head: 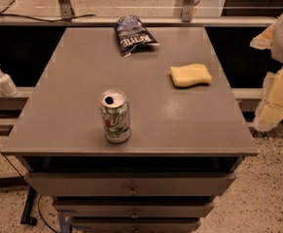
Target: Move sponge near 7up can
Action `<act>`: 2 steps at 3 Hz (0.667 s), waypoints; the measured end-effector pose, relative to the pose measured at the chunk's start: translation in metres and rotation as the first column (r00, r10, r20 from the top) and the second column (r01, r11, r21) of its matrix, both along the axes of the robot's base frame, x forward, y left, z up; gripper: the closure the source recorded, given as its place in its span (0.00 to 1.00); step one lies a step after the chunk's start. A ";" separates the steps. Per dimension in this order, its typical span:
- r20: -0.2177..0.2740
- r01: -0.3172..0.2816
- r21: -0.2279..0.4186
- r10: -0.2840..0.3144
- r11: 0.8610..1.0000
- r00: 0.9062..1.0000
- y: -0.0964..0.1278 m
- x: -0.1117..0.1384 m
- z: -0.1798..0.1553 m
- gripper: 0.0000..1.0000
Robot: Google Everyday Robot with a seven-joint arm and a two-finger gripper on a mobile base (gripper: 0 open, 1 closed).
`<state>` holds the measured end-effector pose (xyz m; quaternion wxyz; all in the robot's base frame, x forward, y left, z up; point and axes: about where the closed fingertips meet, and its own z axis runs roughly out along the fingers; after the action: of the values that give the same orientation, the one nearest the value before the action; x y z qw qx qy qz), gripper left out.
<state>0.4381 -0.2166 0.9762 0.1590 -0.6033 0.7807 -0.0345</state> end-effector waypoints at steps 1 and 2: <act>0.000 0.000 0.000 0.000 1.000 1.000 0.000 0.000 0.000 0.00; 0.017 -0.027 0.071 0.026 0.997 1.000 0.008 0.013 -0.005 0.00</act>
Offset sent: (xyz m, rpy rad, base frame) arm 0.0364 0.0197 -0.0174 0.1998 -0.0263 0.0752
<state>0.4514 -0.2089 0.9711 0.1872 -0.6073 0.7720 -0.0096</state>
